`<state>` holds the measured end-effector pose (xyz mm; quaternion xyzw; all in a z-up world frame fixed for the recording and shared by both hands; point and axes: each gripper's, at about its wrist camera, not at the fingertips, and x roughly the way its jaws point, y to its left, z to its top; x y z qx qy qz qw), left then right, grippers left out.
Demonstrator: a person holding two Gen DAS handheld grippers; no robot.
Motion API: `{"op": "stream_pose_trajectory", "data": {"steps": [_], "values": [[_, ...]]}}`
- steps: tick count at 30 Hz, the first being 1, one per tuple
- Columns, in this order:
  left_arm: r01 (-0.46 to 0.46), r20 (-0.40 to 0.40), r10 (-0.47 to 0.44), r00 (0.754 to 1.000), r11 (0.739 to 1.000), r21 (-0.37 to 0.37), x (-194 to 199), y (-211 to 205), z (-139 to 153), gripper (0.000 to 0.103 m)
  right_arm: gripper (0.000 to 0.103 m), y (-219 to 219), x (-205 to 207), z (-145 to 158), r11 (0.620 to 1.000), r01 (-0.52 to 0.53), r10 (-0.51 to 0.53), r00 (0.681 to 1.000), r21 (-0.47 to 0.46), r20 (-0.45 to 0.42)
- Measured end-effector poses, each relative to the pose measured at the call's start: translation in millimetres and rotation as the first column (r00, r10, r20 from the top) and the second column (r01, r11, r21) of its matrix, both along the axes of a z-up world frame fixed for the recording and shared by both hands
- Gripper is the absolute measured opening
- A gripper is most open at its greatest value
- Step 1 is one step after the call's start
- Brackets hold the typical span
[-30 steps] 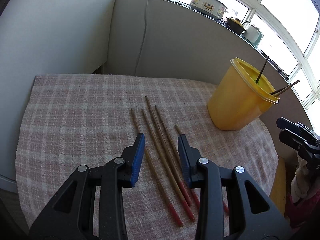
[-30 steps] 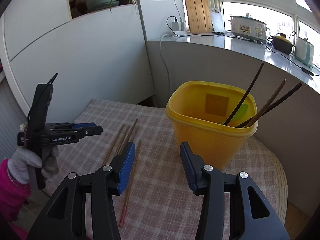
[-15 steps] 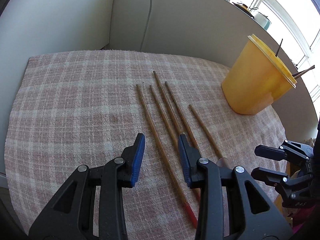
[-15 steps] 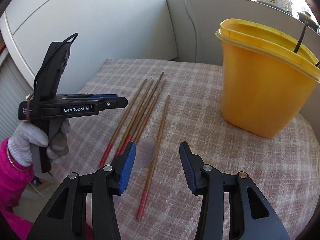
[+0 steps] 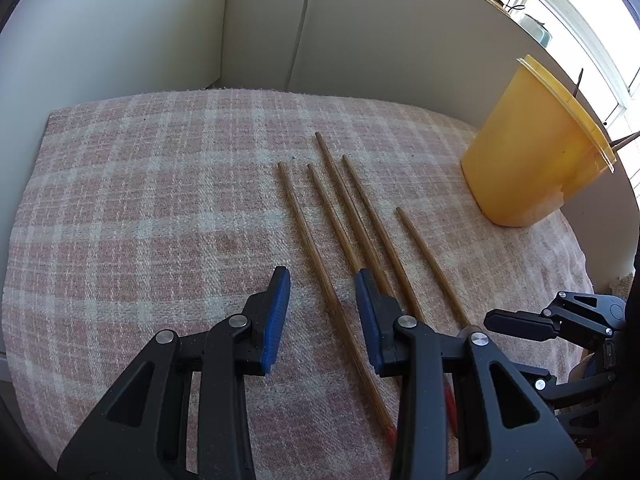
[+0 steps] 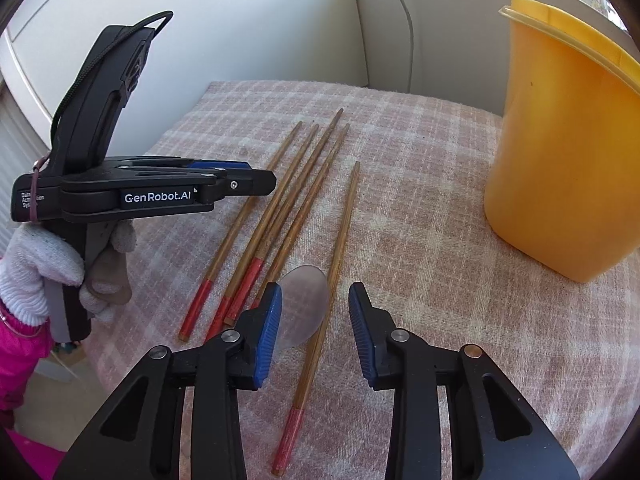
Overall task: Organize utensils
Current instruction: 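Move both grippers back to the row of wooden chopsticks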
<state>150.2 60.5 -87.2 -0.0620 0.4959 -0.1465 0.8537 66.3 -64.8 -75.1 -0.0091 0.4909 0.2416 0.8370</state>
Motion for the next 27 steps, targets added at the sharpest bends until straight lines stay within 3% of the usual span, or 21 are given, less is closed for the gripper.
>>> {"op": "stream_pose_trajectory", "data": {"steps": [3, 8, 14, 27], "values": [[0.006, 0.002, -0.006, 1.000, 1.000, 0.009, 6, -4, -2, 0.034, 0.029, 5, 4, -5, 1.000, -0.006, 0.006, 1.000, -0.006, -0.009], [0.013, 0.007, -0.013, 1.000, 0.999, 0.038, 14, -7, -3, 0.023, 0.024, 10, 4, -8, 1.000, -0.015, 0.015, 1.000, -0.005, -0.012], [0.021, 0.013, -0.022, 1.000, 0.999, 0.046, 15, 6, -6, 0.022, 0.016, 11, 3, -5, 1.000, -0.020, 0.020, 1.000, -0.003, -0.012], [0.022, 0.010, -0.022, 1.000, 0.997, 0.071, 2, 9, 2, 0.022, 0.008, 28, 4, -5, 0.998, -0.068, 0.068, 0.998, -0.017, -0.010]]}}
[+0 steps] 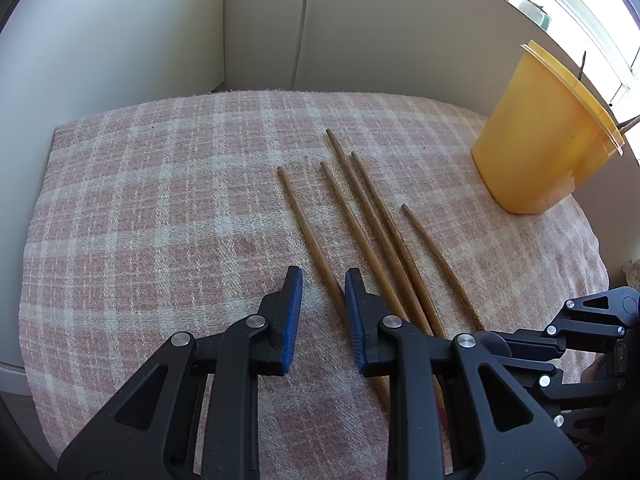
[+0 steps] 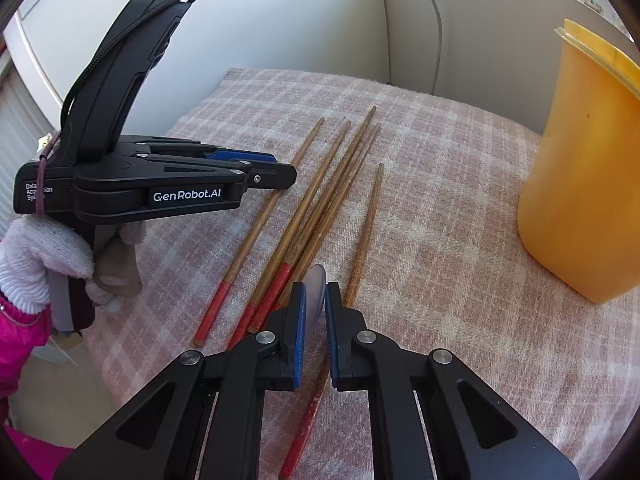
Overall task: Organize utensils
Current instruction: 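Move both grippers back to the row of wooden chopsticks, then close left gripper on a wooden chopstick while right gripper closes on another, then lift both wooden chopsticks upright over the yellow container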
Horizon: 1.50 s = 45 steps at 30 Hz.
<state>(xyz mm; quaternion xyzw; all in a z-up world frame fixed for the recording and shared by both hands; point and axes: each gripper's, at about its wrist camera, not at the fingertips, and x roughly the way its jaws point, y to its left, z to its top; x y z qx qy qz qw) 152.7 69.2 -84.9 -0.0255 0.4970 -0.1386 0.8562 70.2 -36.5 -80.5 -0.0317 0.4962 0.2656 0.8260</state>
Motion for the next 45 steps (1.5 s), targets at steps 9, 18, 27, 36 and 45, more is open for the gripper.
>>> {"op": "stream_pose_trajectory", "data": {"steps": [9, 18, 27, 36, 45], "values": [[-0.011, -0.035, 0.011, 0.999, 1.000, 0.023, 23, -10, 0, 0.023, 0.005, -2, 3, -1, 1.000, 0.024, -0.024, 1.000, 0.001, -0.009], [-0.040, -0.046, 0.038, 0.998, 0.998, -0.046, 31, 13, 6, 0.003, 0.003, -20, 2, 15, 0.996, 0.062, -0.062, 0.998, 0.062, -0.008], [-0.048, 0.025, 0.052, 0.998, 0.990, -0.132, 0, 42, 45, 0.003, 0.003, -43, 5, 38, 0.988, 0.101, -0.105, 0.994, 0.117, 0.029], [-0.014, 0.096, 0.032, 0.995, 0.984, -0.180, -14, 33, 84, 0.003, 0.003, -61, 3, 63, 0.979, 0.140, -0.154, 0.985, 0.152, 0.084], [0.036, 0.184, 0.002, 0.983, 0.978, -0.205, -31, 21, 119, 0.003, 0.003, -82, 3, 92, 0.968, 0.189, -0.216, 0.961, 0.164, 0.172]]}}
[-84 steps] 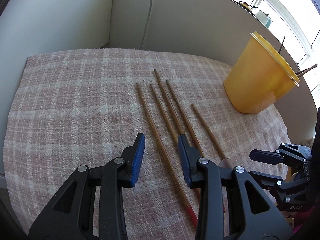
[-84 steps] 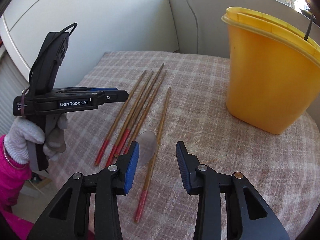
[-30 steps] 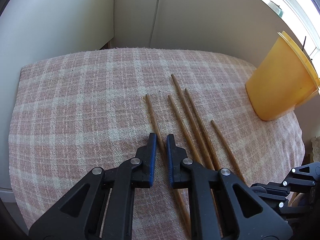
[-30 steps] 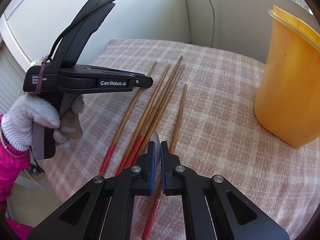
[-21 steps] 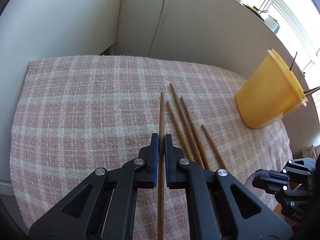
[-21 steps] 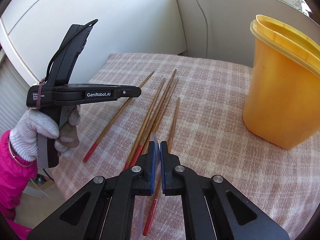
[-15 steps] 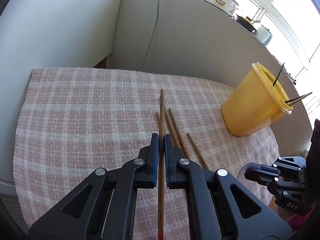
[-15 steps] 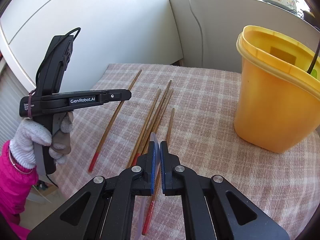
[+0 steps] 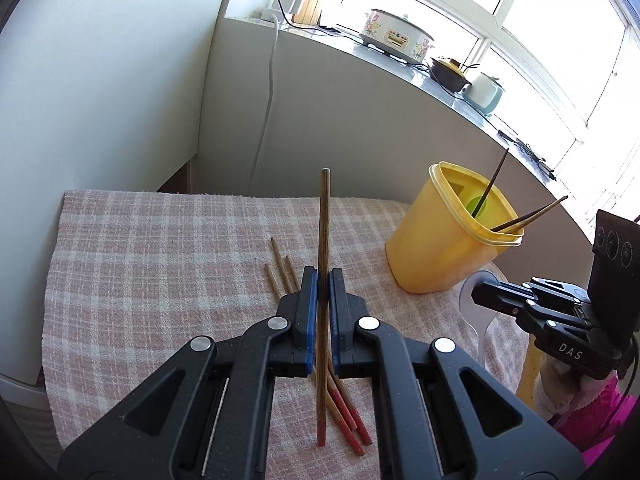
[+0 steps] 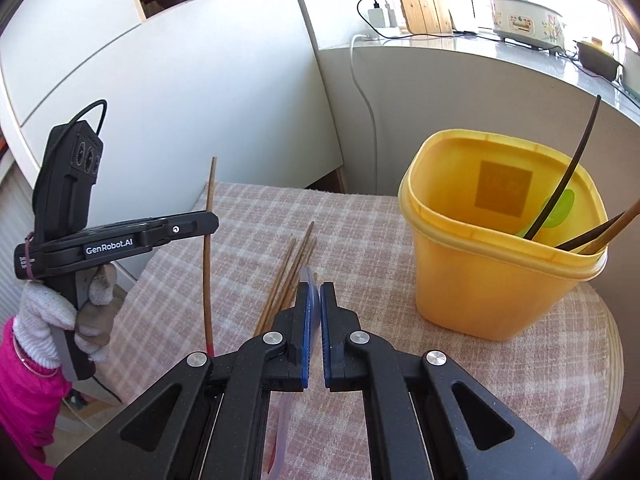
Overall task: Organize utensils
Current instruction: 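Lift both wooden chopsticks upright over the yellow container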
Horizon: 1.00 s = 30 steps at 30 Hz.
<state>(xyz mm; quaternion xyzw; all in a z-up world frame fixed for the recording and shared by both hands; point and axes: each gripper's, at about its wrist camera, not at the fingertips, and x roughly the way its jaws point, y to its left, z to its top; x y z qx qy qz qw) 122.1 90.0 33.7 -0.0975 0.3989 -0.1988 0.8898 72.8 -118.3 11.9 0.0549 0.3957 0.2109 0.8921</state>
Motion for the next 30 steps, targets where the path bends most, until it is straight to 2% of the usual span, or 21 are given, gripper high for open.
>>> {"op": "stream_pose_trajectory", "data": {"steps": [11, 21, 30], "values": [[0.049, 0.092, -0.046, 0.995, 0.998, -0.034, -7, -22, 38, 0.003, 0.003, -35, -1, 47, 0.994, 0.108, -0.108, 0.984, 0.009, 0.145], [0.097, 0.166, -0.086, 0.982, 0.993, -0.061, -6, -43, 72, 0.003, 0.003, -55, 7, 79, 0.976, 0.219, -0.211, 0.939, 0.002, 0.273], [0.126, 0.241, -0.098, 0.965, 0.987, -0.103, -2, -58, 105, 0.003, 0.003, -70, 20, 91, 0.951, 0.308, -0.295, 0.901, 0.010, 0.318]]}}
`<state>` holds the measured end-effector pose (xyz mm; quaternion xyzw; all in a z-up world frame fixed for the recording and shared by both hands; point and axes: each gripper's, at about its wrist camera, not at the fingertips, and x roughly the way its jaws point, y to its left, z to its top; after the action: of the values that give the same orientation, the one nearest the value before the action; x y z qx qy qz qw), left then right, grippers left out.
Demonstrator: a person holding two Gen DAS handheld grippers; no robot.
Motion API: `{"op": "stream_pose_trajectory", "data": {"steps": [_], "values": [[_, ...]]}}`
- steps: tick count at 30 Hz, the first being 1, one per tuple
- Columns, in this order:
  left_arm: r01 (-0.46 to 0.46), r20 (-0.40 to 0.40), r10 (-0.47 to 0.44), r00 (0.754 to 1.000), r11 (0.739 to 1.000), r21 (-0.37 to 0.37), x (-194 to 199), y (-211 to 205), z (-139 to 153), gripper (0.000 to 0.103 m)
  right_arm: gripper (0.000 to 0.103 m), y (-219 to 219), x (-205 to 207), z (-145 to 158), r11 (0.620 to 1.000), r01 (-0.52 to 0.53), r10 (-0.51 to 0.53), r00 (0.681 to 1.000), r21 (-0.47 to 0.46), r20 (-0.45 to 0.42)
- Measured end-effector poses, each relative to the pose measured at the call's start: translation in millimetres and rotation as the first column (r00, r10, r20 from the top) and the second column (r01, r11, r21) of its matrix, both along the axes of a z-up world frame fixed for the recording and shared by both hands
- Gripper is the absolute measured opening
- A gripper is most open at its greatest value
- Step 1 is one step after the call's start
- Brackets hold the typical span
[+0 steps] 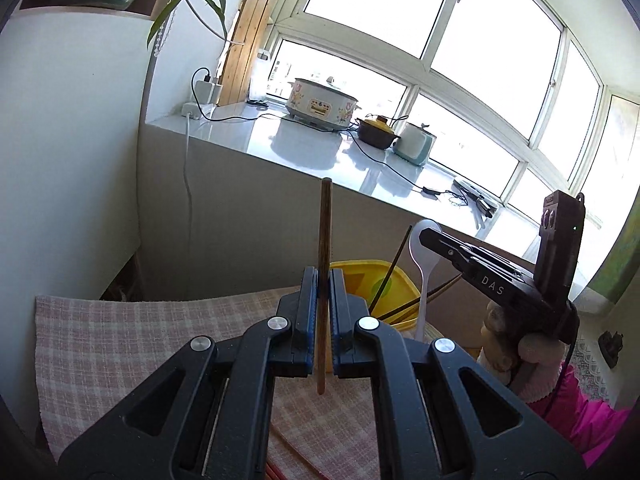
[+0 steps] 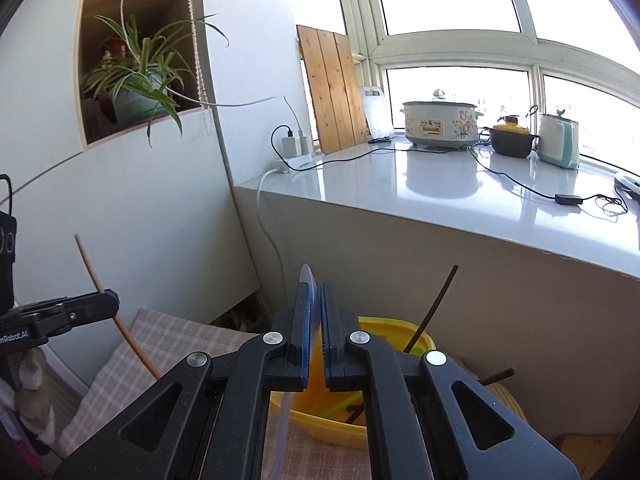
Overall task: Organize utensils
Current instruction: 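Lift both wooden chopsticks upright over the yellow container, then lower both chopsticks into the yellow container and open both grippers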
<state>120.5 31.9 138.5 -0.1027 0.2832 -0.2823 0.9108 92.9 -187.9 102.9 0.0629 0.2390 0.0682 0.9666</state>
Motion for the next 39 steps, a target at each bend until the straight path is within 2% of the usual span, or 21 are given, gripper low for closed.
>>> {"op": "stream_pose_trajectory", "data": {"steps": [7, 14, 19, 30, 39], "values": [[0.020, 0.056, -0.019, 0.998, 0.999, -0.031, 6, -13, 25, 0.003, 0.003, -8, 8, 10, 0.997, 0.074, -0.072, 0.996, -0.027, 0.046], [0.035, 0.067, -0.032, 0.997, 0.998, -0.052, 16, -28, 35, 0.003, 0.003, -13, 18, 19, 0.990, 0.141, -0.138, 0.987, -0.031, 0.081], [0.007, 0.097, -0.004, 0.995, 1.000, -0.028, 24, -38, 40, 0.003, 0.003, -8, 27, 20, 0.983, 0.172, -0.166, 0.981, -0.058, 0.101], [0.009, 0.028, -0.008, 1.000, 1.000, -0.030, 45, -51, 17, 0.003, 0.003, 7, 43, 0, 0.963, 0.218, -0.201, 0.973, -0.160, 0.116], [0.036, -0.011, -0.036, 0.999, 0.999, -0.020, 48, -59, -3, 0.003, 0.003, 7, 52, -19, 0.974, 0.160, -0.159, 0.987, -0.160, 0.020]]}}
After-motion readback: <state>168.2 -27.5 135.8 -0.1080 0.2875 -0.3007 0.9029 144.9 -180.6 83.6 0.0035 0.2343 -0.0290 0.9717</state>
